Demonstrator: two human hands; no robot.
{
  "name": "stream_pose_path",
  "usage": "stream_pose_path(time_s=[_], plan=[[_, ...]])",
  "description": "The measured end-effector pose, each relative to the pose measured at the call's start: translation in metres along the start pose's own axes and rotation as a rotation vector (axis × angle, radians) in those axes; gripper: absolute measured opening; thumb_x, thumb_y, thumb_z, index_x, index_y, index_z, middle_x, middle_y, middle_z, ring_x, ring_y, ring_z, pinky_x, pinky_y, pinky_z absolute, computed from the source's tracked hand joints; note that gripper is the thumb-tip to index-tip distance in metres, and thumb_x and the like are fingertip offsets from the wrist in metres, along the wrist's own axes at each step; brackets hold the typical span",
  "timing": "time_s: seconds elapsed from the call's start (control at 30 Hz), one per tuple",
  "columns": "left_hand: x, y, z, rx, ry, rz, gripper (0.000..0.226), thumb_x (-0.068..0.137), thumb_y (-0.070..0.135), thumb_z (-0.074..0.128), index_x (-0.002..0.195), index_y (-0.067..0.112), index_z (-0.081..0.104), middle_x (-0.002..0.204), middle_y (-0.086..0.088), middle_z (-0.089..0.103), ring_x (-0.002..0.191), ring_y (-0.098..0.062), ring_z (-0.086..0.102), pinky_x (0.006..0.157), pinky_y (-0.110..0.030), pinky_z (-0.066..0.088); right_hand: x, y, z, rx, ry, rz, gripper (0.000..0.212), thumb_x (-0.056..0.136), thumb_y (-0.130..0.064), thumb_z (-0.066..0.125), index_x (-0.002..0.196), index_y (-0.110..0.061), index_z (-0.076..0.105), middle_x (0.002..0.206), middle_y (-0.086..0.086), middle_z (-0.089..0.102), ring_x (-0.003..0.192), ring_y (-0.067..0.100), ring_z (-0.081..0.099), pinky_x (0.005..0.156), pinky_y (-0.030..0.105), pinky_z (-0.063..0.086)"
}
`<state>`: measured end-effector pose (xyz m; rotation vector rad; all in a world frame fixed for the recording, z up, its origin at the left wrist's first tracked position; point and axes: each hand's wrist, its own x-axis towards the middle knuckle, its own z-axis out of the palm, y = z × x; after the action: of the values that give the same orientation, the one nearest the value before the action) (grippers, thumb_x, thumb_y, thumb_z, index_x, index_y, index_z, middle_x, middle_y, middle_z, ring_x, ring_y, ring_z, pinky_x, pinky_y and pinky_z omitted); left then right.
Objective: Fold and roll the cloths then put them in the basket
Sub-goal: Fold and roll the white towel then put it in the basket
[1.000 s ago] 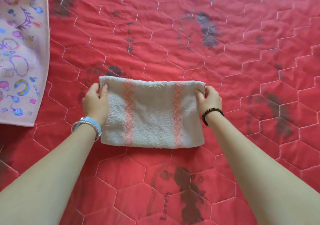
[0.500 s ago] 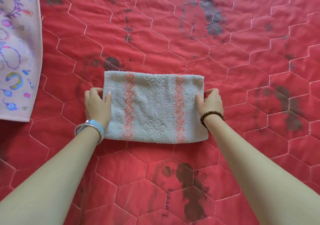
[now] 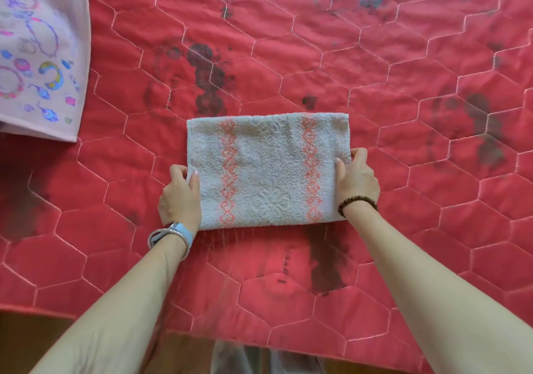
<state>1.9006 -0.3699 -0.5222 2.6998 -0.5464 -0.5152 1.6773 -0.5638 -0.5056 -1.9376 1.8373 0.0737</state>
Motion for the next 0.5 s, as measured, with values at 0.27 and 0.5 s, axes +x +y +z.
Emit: stream_pose_path(time_s=[0.27, 0.5], plan=[[-0.067, -0.046, 0.001, 0.035, -0.049, -0.026, 0.024, 0.103, 0.032, 0.044, 0.110, 0.010, 0.048, 0.088, -0.025, 0.068, 0.080, -0.047, 0.062, 0.063, -0.041, 0.036, -0.074, 0.048, 0.012, 0.015, -0.033, 0.070, 0.028, 0.102, -0.032, 0.044, 0.120, -0.011, 0.042, 0.105, 0.019, 0.068, 0.094, 0.040, 0.064, 0.067, 0.038, 0.036], [-0.073, -0.049, 0.006, 0.099, 0.114, 0.287, 0.044, 0.094, 0.016, 0.053, 0.136, 0.005, 0.046, 0.136, -0.018, 0.051, 0.127, -0.035, 0.046, 0.105, -0.047, 0.036, -0.089, 0.041, 0.023, -0.068, 0.228, -0.245, 0.048, 0.089, -0.017, 0.060, 0.135, -0.009, 0.049, 0.137, 0.012, 0.052, 0.126, 0.032, 0.048, 0.102, 0.043, 0.038]])
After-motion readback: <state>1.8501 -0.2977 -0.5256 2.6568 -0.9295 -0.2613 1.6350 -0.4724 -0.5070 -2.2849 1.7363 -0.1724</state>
